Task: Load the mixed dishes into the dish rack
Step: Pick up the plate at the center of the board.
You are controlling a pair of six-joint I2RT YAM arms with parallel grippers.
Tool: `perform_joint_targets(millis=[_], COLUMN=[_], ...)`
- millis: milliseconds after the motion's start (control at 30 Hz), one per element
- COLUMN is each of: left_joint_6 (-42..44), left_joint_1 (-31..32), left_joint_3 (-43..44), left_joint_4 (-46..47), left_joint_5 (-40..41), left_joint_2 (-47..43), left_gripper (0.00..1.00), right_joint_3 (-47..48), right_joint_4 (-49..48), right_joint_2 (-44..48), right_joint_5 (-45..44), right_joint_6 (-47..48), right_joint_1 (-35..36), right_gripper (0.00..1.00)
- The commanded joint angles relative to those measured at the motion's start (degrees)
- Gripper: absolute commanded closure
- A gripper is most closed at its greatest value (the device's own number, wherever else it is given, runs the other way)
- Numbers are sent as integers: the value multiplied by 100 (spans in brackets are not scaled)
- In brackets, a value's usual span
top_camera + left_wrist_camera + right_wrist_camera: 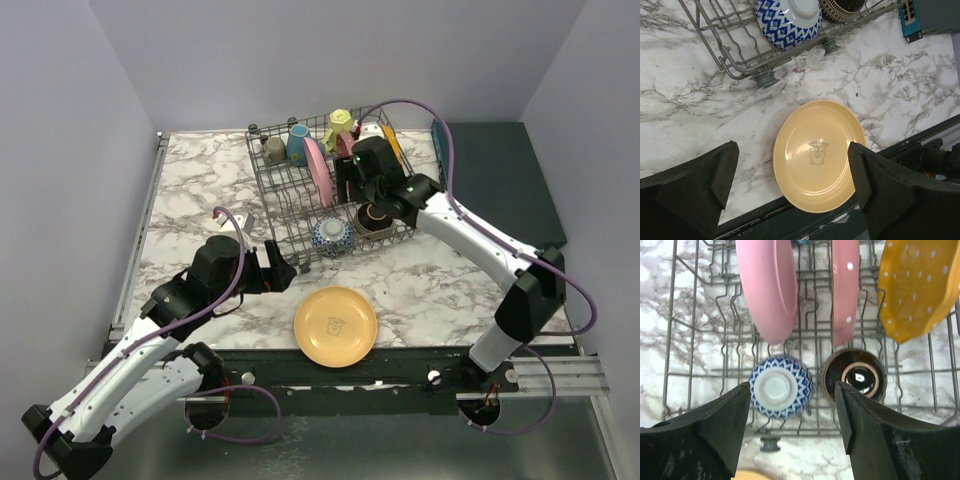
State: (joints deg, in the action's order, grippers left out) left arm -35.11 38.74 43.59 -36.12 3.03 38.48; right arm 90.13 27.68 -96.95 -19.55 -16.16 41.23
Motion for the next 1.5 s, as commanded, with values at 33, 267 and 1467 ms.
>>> perform_joint_targets(millis=[33,267,1467], left_joint_6=[-373,-659,-1984], left_joint_1=[-2,2,859], left_joint_3=[-8,-60,-808], left_joint_4=[-9,-35,273], left_joint_5=[-745,-1111,-614], left_joint_2=[259,499,2759], left_gripper=[2,6,31], right_joint_3=[-758,-1516,-4703], right_joint_4=[-137,48,104], right_joint_2=[982,1795,3530], right_joint_5=[379,680,2359], right_joint_6=[-234,-473,-1714], right_joint_1=[-1,-3,-3], right_gripper=[26,25,25])
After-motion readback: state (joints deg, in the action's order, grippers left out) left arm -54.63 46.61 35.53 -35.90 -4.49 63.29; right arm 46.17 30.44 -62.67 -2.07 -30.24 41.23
